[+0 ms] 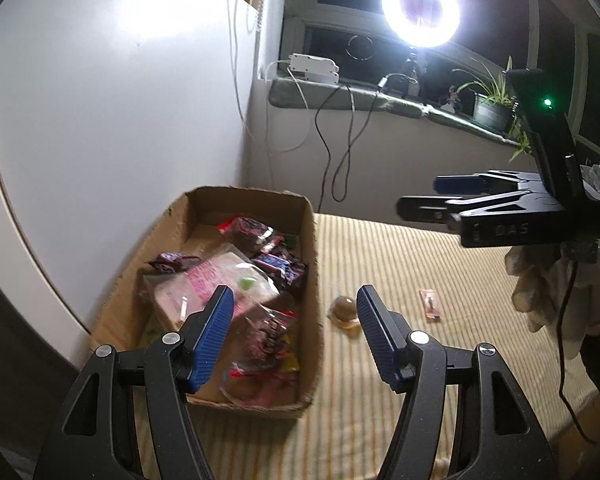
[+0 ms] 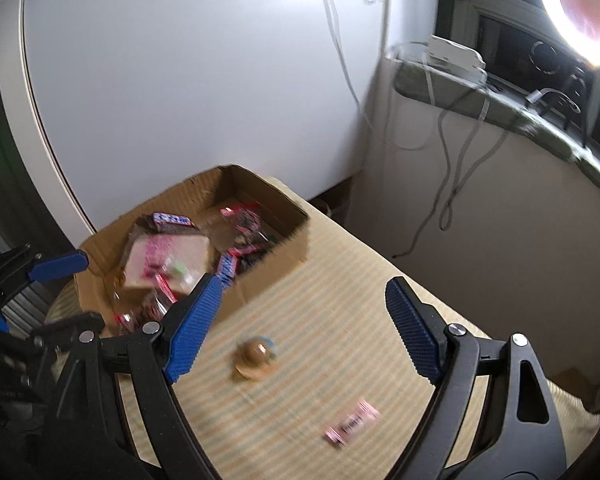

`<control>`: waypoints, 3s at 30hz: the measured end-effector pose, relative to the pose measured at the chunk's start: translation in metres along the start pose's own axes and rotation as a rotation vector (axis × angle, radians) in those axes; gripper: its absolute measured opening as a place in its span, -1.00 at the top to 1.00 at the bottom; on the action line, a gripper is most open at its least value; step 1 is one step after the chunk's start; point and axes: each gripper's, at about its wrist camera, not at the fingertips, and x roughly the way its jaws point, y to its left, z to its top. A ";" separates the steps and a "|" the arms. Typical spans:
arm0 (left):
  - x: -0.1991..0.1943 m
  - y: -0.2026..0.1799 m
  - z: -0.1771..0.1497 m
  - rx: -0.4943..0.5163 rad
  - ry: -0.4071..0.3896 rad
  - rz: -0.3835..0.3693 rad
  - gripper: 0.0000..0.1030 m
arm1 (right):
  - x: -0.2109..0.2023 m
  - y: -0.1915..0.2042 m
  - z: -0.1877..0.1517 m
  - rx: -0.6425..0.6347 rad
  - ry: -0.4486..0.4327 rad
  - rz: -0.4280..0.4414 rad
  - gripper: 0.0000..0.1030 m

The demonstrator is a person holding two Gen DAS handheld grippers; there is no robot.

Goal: Organize snacks
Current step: 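Lift both open tools out of the box toward the remaining snacks, then lower the left tool over the chocolate egg while the right tool approaches the pink candy, then grasp the foil chocolate egg with the left tool while the right grasps the pink candy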

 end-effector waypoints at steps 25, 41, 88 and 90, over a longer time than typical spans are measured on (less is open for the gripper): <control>0.059 -0.078 -0.036 0.019 0.150 -0.067 0.25 | 0.028 -0.043 -0.109 -0.024 0.197 0.030 -0.68; 0.095 -0.082 -0.034 -0.001 0.194 0.037 0.30 | 0.058 -0.047 -0.109 -0.071 0.231 0.045 -0.25; 0.151 -0.092 -0.012 0.009 0.220 0.085 0.53 | 0.041 -0.077 -0.119 0.039 0.180 0.064 0.56; 0.147 -0.093 -0.012 0.008 0.212 0.076 0.53 | 0.040 -0.077 -0.118 0.049 0.175 0.055 0.56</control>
